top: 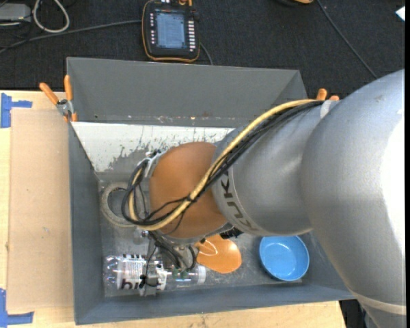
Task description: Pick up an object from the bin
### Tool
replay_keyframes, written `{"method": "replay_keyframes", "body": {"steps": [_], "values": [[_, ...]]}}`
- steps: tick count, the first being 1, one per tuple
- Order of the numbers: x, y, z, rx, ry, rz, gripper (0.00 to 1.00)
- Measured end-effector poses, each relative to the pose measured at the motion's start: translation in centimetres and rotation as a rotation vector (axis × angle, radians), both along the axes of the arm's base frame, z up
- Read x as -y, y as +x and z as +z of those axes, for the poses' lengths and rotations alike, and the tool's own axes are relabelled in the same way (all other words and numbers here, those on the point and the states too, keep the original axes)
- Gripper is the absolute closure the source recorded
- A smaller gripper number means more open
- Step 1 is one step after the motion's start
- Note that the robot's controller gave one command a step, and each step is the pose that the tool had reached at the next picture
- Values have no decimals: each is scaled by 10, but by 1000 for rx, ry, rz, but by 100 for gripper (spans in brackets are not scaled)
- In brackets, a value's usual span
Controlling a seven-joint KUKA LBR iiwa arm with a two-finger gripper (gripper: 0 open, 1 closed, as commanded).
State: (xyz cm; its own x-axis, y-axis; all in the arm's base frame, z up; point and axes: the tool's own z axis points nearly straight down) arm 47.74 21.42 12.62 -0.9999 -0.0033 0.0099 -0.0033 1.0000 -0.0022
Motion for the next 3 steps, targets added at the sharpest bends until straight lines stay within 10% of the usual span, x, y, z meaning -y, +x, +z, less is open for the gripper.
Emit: {"method": "replay_keyframes", "body": {"steps": [2, 3], "values": [[9, 8, -57, 1, -2, -248, 0], [5, 6, -57, 7, 0, -181, 0]]}}
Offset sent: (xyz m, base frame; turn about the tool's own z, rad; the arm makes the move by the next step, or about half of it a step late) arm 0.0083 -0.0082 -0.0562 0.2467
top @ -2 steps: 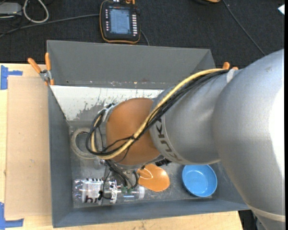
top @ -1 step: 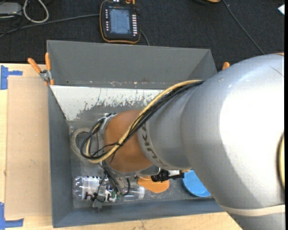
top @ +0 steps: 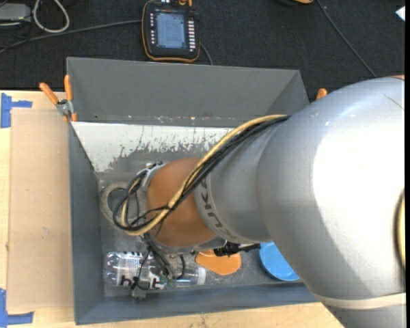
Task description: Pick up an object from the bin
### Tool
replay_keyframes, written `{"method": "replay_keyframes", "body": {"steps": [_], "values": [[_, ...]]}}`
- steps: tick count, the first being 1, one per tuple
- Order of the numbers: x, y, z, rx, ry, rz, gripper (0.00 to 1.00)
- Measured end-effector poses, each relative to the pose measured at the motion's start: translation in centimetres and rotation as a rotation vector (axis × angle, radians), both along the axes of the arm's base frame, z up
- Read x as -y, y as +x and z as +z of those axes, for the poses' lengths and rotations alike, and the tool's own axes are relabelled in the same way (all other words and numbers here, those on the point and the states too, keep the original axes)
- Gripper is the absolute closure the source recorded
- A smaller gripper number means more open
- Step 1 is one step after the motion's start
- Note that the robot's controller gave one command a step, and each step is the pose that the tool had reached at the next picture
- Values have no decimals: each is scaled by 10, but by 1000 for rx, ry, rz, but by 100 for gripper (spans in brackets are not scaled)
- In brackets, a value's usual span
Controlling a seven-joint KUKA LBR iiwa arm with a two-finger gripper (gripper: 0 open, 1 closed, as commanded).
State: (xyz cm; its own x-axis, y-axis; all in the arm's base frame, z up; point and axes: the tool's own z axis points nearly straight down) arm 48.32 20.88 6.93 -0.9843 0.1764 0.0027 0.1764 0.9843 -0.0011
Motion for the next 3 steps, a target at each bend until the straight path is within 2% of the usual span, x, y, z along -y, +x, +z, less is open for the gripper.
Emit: {"method": "replay_keyframes", "body": {"steps": [1, 2, 3], "values": [[4, 2, -1, -8, -1, -68, 0], [3, 1, -1, -4, -1, -30, 0], [5, 1, -2, -11, -1, -69, 100]]}}
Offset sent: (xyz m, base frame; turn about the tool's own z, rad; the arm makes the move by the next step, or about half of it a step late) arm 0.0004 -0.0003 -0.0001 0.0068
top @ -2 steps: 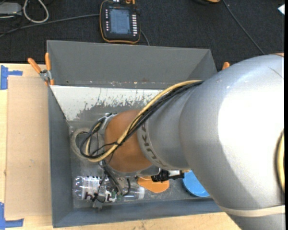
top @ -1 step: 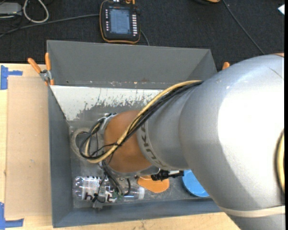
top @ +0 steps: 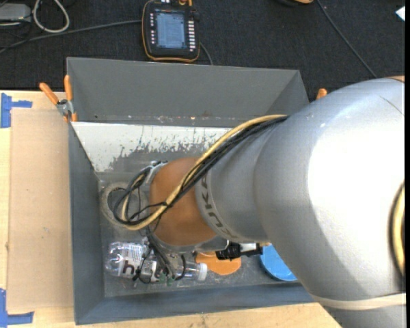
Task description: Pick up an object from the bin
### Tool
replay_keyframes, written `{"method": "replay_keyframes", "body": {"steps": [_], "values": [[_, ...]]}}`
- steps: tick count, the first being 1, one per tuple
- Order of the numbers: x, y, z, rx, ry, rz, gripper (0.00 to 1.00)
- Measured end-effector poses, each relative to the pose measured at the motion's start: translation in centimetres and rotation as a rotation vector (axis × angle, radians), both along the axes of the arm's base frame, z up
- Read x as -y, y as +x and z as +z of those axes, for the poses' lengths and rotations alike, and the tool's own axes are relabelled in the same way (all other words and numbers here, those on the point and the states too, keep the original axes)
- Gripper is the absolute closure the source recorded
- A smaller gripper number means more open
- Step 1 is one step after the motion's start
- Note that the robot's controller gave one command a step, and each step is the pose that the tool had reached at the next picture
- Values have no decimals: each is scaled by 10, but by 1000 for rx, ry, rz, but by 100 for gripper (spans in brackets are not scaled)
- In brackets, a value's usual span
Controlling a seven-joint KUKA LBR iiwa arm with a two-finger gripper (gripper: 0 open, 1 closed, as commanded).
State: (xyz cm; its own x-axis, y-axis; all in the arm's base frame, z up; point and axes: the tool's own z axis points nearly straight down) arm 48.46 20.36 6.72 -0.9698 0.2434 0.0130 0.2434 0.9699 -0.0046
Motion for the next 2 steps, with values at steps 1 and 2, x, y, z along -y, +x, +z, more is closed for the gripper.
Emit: {"method": "replay_keyframes", "body": {"steps": [1, 2], "values": [[0, 0, 0, 0, 0, 0, 100], [0, 0, 1, -2, 0, -1, 100]]}}
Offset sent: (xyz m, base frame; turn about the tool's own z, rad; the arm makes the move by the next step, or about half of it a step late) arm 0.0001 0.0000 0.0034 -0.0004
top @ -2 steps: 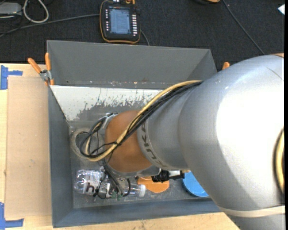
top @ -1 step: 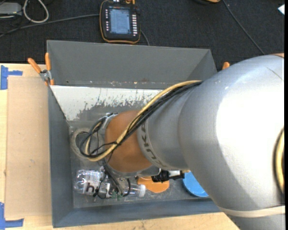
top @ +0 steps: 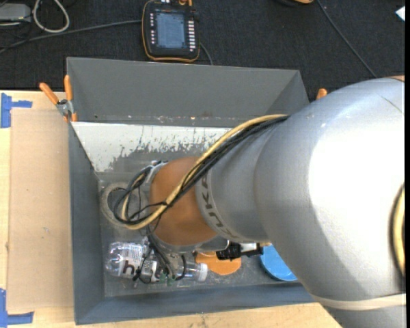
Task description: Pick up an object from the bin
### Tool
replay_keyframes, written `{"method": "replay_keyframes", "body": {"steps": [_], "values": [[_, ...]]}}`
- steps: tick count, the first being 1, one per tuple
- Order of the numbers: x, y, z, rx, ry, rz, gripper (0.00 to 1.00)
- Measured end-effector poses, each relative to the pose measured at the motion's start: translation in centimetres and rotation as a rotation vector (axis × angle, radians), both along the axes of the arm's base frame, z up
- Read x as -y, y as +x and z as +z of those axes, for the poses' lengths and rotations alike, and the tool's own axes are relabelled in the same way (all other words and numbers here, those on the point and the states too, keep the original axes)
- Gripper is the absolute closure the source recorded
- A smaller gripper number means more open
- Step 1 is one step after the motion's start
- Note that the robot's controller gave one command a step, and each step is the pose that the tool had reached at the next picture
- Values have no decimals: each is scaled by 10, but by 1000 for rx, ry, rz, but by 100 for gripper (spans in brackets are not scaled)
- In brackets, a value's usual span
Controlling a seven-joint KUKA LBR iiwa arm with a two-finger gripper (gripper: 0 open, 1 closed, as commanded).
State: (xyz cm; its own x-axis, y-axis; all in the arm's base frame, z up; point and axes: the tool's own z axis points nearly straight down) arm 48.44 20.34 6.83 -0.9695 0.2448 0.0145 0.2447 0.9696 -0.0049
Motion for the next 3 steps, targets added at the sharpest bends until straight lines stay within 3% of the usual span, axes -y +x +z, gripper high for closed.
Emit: {"method": "replay_keyframes", "body": {"steps": [3], "values": [[2, -2, 43, -9, -2, -5, 100]]}}
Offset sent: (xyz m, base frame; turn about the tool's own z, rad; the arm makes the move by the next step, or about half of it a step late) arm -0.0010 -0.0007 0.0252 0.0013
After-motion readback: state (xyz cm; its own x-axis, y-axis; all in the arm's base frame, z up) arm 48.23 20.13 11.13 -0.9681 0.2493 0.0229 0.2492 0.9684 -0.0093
